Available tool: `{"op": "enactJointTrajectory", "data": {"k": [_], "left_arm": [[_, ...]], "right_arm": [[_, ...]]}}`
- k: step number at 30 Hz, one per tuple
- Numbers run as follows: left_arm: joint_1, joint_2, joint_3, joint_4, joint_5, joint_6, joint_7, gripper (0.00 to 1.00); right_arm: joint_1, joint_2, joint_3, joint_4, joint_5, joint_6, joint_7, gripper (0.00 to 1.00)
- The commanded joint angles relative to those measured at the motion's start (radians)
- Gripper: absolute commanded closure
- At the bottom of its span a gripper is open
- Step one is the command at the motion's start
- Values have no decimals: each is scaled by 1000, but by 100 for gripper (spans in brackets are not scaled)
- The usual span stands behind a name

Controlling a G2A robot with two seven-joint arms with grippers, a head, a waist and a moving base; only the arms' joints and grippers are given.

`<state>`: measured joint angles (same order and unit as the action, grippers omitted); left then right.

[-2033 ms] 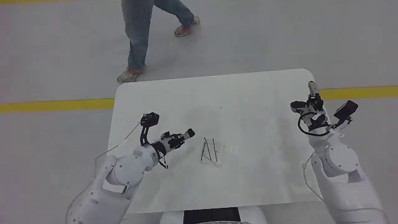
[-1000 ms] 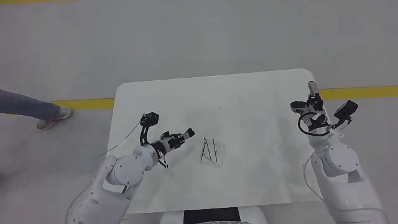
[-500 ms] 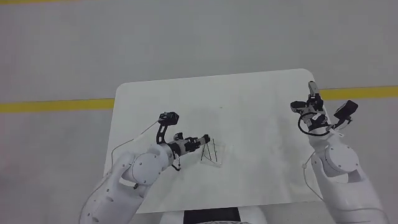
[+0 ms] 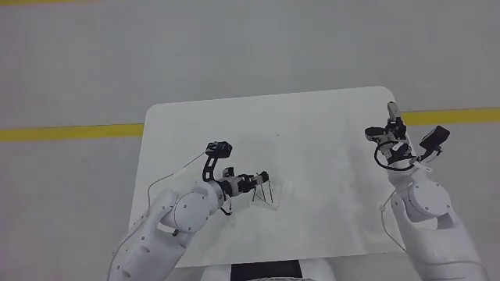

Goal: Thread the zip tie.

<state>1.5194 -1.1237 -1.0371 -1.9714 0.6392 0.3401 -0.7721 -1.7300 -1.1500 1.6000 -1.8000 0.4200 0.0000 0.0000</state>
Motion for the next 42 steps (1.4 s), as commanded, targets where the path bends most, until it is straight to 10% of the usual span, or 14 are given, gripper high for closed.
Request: {"op": "enactJointTrajectory", "data": {"k": [1,20,29,42], "left_arm": [[-19,-9,20,14,21,0,-18,0],[-53,-35,71,41,130,0,-47,0],[-95,-101,110,76,312,0,-184,0],[-96,-102,108,81,313,0,-182,0]], "right_arm": [[0,0,0,0,0,0,0,0],[0,0,0,0,0,0,0,0],[0,0,0,0,0,0,0,0],[0,0,0,0,0,0,0,0]]}}
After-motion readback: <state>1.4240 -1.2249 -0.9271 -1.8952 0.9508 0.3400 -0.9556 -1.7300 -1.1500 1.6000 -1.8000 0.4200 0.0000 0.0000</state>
